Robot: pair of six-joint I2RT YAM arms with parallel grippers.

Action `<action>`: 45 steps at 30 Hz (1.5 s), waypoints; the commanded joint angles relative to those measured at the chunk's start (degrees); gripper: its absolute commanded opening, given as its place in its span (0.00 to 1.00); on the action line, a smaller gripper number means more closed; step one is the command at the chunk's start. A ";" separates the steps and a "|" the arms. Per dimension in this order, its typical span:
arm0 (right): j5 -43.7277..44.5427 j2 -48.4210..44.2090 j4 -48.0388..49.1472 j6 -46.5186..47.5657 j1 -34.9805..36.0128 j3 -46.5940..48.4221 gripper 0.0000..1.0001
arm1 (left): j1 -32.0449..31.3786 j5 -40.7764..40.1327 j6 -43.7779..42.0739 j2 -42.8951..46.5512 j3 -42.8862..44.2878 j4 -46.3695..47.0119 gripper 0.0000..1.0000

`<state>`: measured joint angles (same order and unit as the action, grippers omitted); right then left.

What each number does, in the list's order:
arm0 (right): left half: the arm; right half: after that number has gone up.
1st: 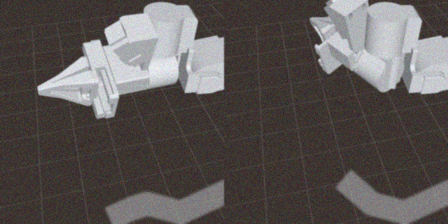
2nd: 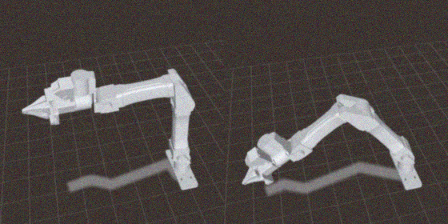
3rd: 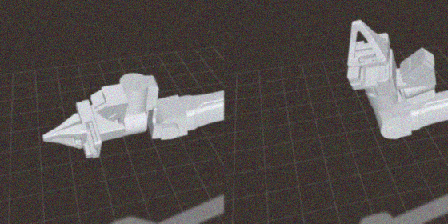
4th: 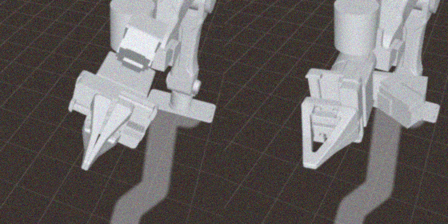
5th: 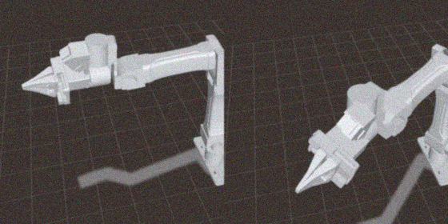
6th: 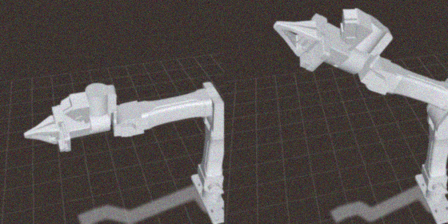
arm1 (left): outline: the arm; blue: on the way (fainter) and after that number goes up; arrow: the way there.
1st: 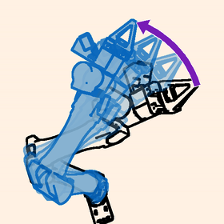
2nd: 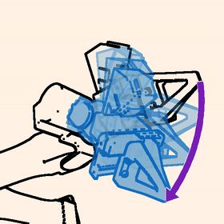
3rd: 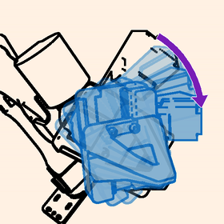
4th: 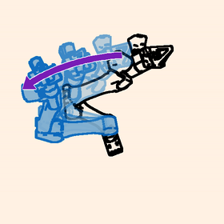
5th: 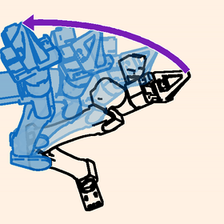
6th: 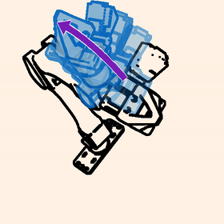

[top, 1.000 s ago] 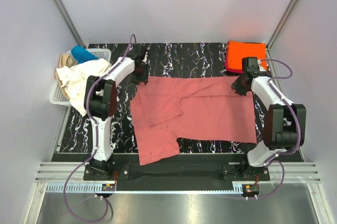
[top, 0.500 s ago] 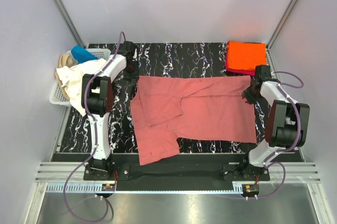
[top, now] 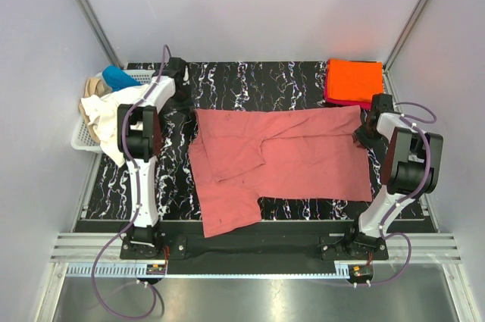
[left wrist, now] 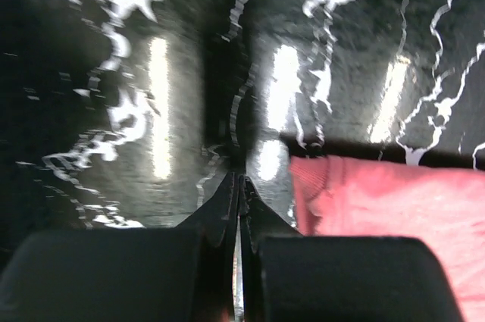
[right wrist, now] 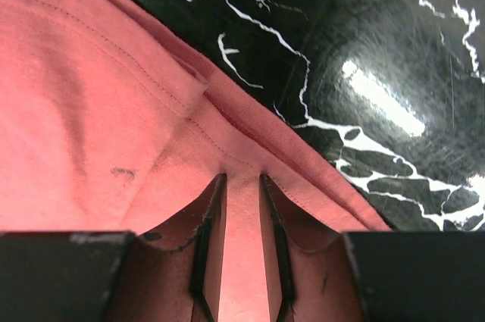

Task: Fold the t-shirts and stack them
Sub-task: Fold the tshirt

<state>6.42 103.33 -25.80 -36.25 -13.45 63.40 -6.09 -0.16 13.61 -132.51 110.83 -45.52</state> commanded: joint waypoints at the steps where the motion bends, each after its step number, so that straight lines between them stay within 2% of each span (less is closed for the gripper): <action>1: 2.46 1.35 1.98 3.99 -0.26 1.99 0.31 | 0.20 1.83 0.98 1.11 3.61 0.69 0.00; 5: -1.04 -1.45 0.14 4.79 -0.26 3.66 0.32 | 0.11 3.94 1.42 3.91 3.70 0.60 0.00; 9: 0.18 -5.24 -2.05 1.37 -0.35 4.10 0.36 | -1.20 4.03 1.43 8.75 2.11 0.43 0.07; 12: 0.97 -4.11 -3.29 -2.59 -0.52 6.55 0.39 | -3.92 4.64 1.51 12.09 1.06 0.69 0.08; 14: 1.05 -2.00 -3.99 -4.96 -0.52 8.66 0.39 | -5.33 8.07 1.60 12.80 0.36 1.48 0.09; 17: 2.37 0.11 -3.99 -7.69 -0.52 10.42 0.38 | -7.36 8.43 0.81 10.44 1.06 1.84 0.10; 24: 3.60 3.28 -5.31 -10.07 -0.61 13.59 0.38 | -6.22 5.26 0.90 3.59 2.11 1.31 0.11; 40: 6.24 9.51 -6.01 -10.51 -0.78 16.58 0.38 | -5.78 2.01 0.90 -1.96 2.11 0.78 0.13; 43: 6.68 10.14 -5.93 -10.42 -0.79 16.67 0.32 | -5.69 1.66 0.63 -2.14 2.38 0.78 0.13; 44: 7.12 10.05 -5.75 -10.59 -0.79 16.41 0.26 | -5.78 1.31 0.46 -2.23 2.46 0.78 0.13; 45: 7.56 9.53 -5.75 -10.77 -0.87 16.15 0.11 | -5.60 1.05 0.28 -2.40 2.47 0.78 0.13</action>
<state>10.96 113.45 -31.62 -46.13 -13.85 78.00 -11.84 2.98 14.83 -133.69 111.68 -45.32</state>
